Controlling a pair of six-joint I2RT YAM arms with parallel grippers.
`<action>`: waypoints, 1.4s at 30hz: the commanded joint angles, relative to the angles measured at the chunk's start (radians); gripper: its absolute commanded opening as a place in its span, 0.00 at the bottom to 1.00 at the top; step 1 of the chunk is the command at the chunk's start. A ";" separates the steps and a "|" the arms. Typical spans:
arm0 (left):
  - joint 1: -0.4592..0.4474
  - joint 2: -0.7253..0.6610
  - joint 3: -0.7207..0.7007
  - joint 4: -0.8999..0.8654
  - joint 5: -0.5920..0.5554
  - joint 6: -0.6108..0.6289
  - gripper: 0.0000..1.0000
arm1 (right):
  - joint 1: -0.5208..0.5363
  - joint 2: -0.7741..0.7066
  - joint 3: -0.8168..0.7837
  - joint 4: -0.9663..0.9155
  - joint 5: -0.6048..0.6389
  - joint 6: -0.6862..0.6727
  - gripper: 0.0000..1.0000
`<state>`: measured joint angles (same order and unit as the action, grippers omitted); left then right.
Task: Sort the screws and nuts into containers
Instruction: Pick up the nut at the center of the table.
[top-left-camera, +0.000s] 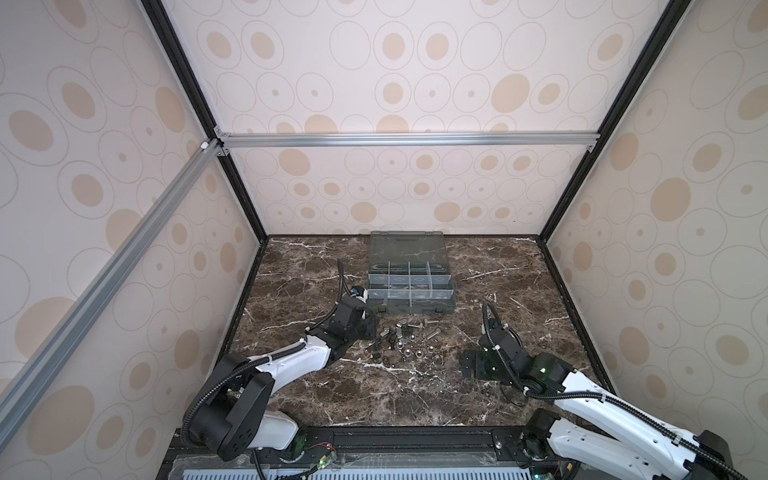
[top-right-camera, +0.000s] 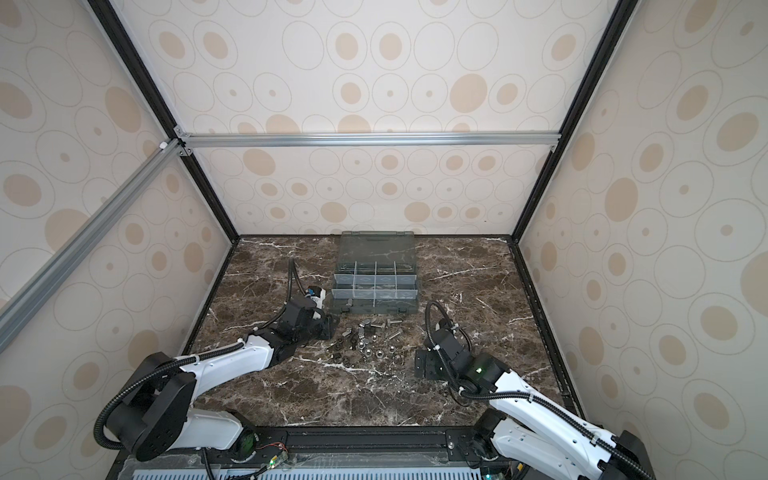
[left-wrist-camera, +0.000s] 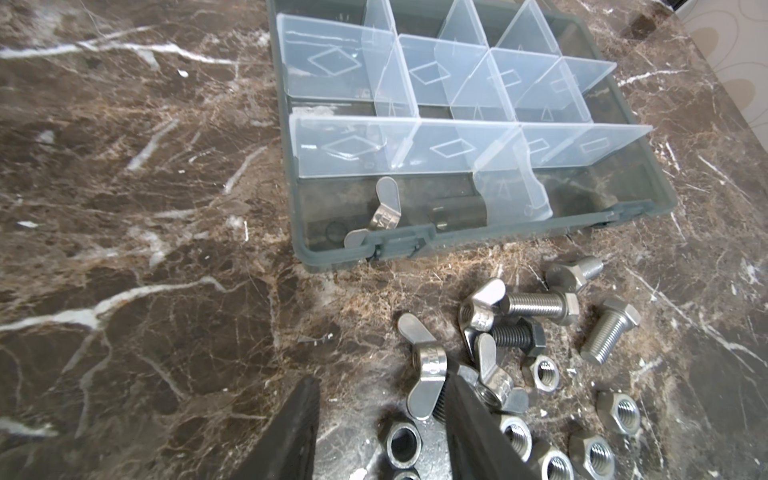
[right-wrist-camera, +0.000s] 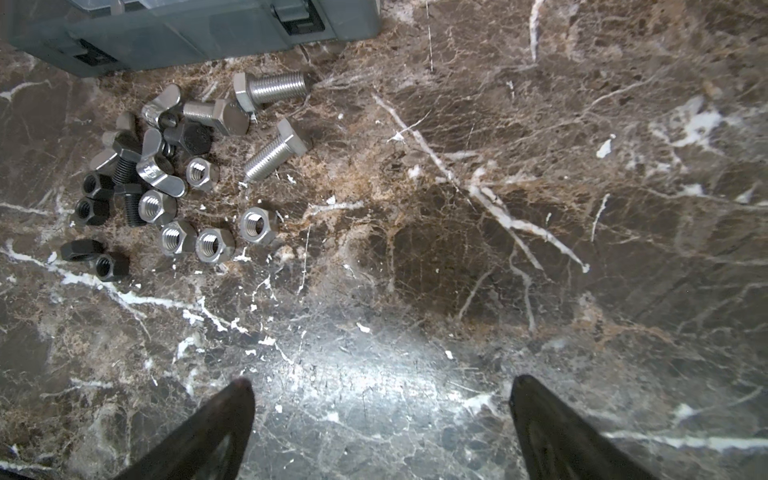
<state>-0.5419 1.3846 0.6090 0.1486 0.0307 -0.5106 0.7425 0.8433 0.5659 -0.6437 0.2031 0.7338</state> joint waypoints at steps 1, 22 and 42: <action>0.007 -0.016 -0.013 0.027 0.030 -0.026 0.49 | 0.011 0.003 -0.007 -0.027 0.013 0.021 0.99; -0.014 0.078 -0.013 0.092 0.118 -0.058 0.47 | 0.012 0.060 0.004 0.005 0.013 0.004 1.00; -0.062 0.268 0.156 0.016 0.079 -0.003 0.38 | 0.011 0.092 0.017 0.012 0.005 -0.001 1.00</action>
<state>-0.5941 1.6371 0.7246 0.1936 0.1314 -0.5339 0.7452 0.9314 0.5663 -0.6178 0.2024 0.7334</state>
